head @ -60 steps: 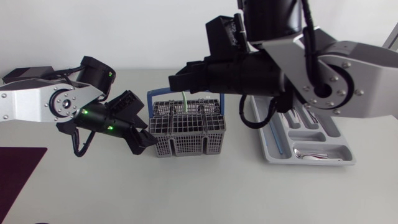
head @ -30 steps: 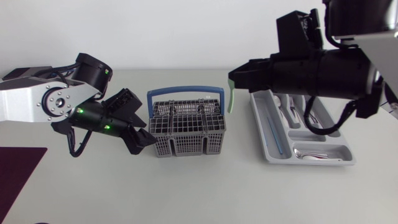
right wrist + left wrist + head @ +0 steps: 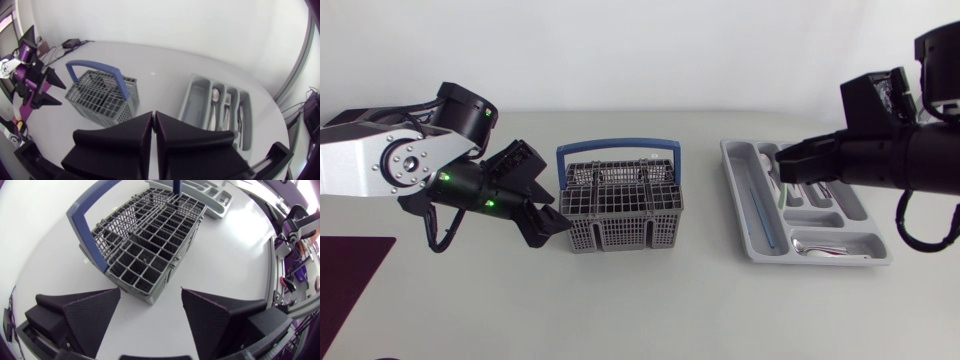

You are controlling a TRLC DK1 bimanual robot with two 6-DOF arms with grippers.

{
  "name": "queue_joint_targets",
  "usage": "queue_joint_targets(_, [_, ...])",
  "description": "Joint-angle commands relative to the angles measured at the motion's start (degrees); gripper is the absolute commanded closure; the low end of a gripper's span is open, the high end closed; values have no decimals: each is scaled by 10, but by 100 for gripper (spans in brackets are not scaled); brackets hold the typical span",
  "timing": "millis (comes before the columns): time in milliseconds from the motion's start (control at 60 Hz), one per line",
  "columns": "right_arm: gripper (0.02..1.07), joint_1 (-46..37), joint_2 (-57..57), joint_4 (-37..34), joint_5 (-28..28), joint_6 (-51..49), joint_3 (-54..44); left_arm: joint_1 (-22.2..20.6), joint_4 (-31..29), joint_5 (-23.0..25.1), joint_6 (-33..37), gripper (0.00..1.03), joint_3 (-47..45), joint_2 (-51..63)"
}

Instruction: Unload the cutlery basket into the drawer organizer.

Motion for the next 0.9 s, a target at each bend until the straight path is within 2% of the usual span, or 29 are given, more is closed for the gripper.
queue_joint_targets(0, [100,-28,-13,-5,11,-39,-38,2,-5,6,-8,5,-6,-9])
queue_joint_targets(150, [100,-64,-26,28,60,-90,-98,4,-4,6,-8,5,-5,-4])
queue_joint_targets(350, [100,-112,-20,85,99,-143,-149,4,-4,6,-10,5,-1,-3])
queue_joint_targets(600, [100,-172,59,180,105,-190,-201,4,-4,6,-10,5,0,-3])
queue_joint_targets(883, [100,-193,166,260,120,-207,-221,4,-4,6,-10,5,-1,-2])
